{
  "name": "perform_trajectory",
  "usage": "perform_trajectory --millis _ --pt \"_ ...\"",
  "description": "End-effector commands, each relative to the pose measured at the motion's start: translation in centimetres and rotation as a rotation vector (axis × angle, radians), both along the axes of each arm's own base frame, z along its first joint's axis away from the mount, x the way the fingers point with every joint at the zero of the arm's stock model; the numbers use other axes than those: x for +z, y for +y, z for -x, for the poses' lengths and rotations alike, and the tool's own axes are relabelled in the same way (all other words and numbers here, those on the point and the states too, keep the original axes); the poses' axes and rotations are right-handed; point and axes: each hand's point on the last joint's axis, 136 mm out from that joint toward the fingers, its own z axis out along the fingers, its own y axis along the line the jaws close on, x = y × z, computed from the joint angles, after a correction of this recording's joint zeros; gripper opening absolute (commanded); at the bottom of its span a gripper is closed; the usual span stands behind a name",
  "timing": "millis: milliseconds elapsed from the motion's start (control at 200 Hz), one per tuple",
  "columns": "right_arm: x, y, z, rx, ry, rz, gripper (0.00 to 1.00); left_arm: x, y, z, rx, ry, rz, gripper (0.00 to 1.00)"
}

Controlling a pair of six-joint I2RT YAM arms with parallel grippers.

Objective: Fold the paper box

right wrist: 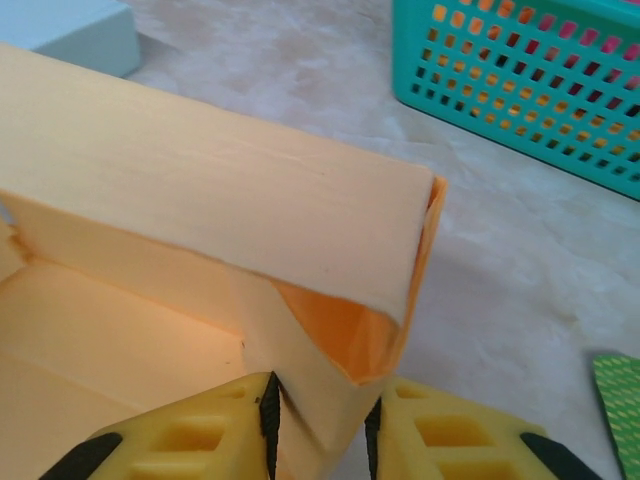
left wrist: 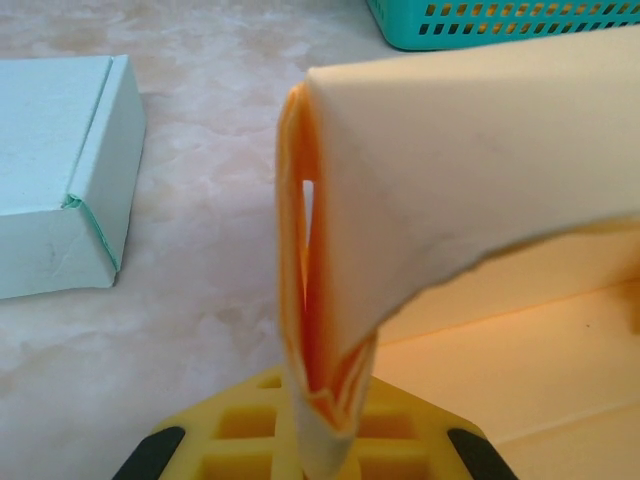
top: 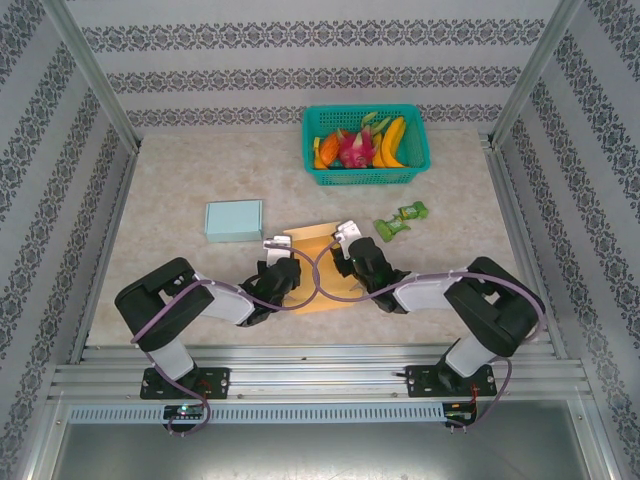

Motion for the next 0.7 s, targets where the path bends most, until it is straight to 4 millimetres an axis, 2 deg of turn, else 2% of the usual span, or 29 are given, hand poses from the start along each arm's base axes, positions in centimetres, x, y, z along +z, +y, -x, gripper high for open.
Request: perform_trajectory --millis 0,180,355,535,694 --pt "1.8 0.3 -1.2 -0.067 -0.111 -0.048 0.26 0.4 -1.4 0.3 -0.029 -0.001 -0.008 0.00" --pt "0.7 -3.4 -2.7 -0.305 -0.150 0.012 0.20 0.6 -0.3 0.4 0.054 0.010 0.003 0.00" --pt "0.6 -5.8 -2.8 -0.447 -0.166 0.022 0.20 1.1 1.3 0.5 0.163 0.003 -0.041 0.00" --pt "1.4 -7.6 -2.8 -0.541 -0.196 0.086 0.20 1.2 1.4 0.5 0.182 -0.001 -0.039 0.00" --pt "1.2 -7.8 -3.1 -0.519 -0.167 0.052 0.21 1.3 1.1 0.6 0.179 -0.002 -0.047 0.00"
